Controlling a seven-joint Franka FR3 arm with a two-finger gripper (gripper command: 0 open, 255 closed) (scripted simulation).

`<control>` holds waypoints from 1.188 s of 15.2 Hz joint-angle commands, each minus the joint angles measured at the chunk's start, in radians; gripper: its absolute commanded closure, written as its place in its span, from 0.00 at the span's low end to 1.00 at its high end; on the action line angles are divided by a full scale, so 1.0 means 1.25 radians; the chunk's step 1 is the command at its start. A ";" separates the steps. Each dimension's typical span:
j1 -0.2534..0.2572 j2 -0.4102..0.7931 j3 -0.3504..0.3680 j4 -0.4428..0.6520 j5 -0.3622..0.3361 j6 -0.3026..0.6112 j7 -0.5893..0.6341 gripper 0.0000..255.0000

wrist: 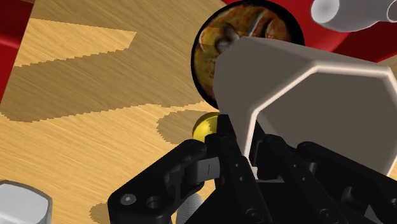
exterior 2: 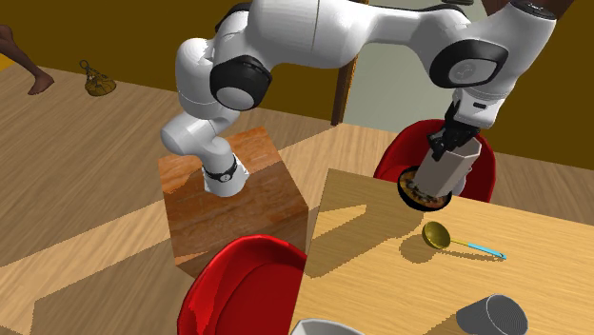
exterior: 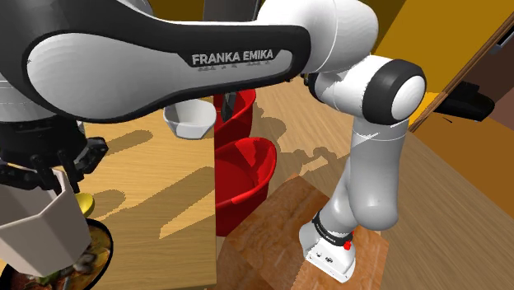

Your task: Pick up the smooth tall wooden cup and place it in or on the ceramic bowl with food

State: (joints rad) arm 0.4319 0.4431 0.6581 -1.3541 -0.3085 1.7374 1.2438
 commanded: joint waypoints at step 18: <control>0.001 -0.003 0.002 0.013 0.002 -0.014 -0.001 0.00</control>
State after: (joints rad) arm 0.4301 0.4427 0.6583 -1.3596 -0.3087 1.7446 1.2441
